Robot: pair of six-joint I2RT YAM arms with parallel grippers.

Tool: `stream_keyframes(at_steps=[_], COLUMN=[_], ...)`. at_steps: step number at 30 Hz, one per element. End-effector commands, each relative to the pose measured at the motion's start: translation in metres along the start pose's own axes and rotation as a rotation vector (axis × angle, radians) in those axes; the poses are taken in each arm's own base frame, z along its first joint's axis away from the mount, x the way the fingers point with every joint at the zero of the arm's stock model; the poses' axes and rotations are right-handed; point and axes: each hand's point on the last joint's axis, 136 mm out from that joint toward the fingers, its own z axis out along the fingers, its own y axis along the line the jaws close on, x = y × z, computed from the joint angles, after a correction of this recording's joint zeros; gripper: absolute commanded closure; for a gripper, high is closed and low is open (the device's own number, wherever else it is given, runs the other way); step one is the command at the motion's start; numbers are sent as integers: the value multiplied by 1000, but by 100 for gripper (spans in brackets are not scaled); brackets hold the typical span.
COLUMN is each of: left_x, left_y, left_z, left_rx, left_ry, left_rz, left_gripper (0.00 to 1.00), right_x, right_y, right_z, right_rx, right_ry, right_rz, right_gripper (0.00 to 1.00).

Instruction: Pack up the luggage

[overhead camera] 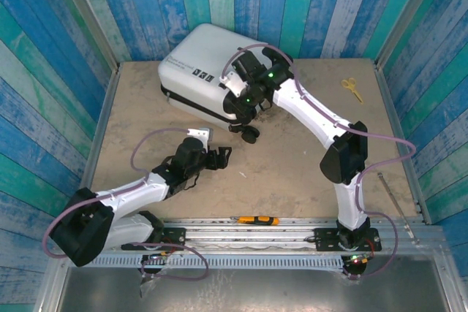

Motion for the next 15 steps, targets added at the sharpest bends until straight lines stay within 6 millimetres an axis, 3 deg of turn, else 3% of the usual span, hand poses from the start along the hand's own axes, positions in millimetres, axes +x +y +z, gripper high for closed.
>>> stream_keyframes(at_steps=[1, 11, 13, 15], left_x=[6, 5, 4, 2], left_y=[3, 3, 2, -1], left_z=[5, 9, 8, 5], left_rx=[-8, -2, 5, 25], left_ry=[5, -13, -22, -46], left_rz=[15, 80, 108, 135], left_gripper=[9, 12, 12, 11], right_x=[1, -9, -8, -5], right_y=[1, 2, 3, 1], right_z=[8, -11, -13, -14], right_rx=[2, 10, 9, 23], right_ry=[20, -20, -20, -11], right_rz=[2, 2, 0, 0], right_gripper=[56, 97, 96, 90])
